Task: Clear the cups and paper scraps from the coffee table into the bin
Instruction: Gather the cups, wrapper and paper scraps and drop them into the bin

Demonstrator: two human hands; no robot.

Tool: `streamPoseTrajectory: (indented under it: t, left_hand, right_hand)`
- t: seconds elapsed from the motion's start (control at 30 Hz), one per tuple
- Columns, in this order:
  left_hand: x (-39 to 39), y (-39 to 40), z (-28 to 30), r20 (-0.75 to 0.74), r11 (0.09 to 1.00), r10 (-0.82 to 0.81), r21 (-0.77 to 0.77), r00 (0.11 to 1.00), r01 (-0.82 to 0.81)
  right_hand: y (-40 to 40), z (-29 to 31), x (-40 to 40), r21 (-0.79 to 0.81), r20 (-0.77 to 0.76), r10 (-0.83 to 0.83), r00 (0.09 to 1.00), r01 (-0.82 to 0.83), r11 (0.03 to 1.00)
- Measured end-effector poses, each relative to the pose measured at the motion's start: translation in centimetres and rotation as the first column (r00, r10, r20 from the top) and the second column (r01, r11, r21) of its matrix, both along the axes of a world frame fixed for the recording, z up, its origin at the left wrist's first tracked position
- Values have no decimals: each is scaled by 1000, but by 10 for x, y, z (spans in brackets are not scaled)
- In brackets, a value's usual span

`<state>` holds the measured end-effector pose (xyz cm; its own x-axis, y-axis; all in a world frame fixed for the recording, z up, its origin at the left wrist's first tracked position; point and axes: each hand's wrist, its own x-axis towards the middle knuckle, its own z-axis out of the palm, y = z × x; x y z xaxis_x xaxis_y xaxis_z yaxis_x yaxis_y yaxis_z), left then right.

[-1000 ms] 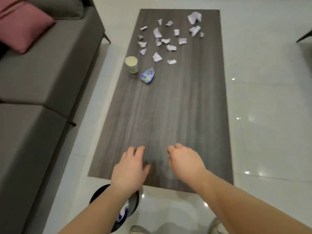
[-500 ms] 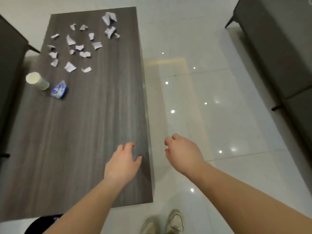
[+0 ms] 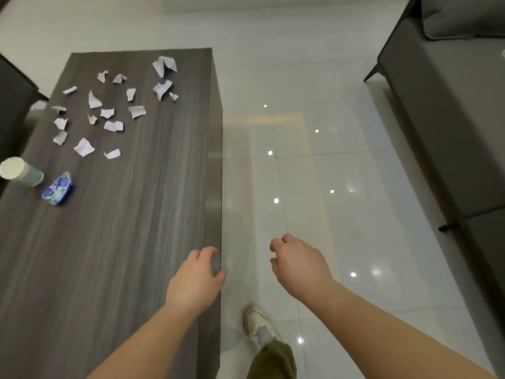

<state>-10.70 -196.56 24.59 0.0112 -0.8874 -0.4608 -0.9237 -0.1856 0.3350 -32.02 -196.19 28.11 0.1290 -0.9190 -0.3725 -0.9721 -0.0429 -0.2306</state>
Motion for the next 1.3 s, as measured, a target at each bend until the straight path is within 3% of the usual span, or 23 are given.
streamPoseTrajectory:
  t: [0.17,0.6,0.7,0.83,0.93,1.3]
  left_hand:
    - [-7,-36,-4,-18,995,80,55,997,-79]
    - [-37,-157,-7,-5,988,152,19,988,-152]
    - [-40,-192,-4,1,972,234,-4,972,-234]
    - [-59,-243,-1,-47,939,344,-8,938,-344]
    - [-74,-274,4,-89,943,326,-39,941,-331]
    - [-12,-373,-13,-80,868,490,-55,868,-494]
  right_hand:
    - [-62,-2,-6,59,17,55,998,-56,997]
    - [-203,-21,-29,136,57,183,982,-189,973]
    - [-250,-19,-34,145,79,224,971,-234,962]
    - [-305,-11,-43,139,82,293,953,-302,943]
    - [-342,-10,-46,151,65,313,948,-319,935]
    - [-470,-29,29,133,87,470,878,-478,868]
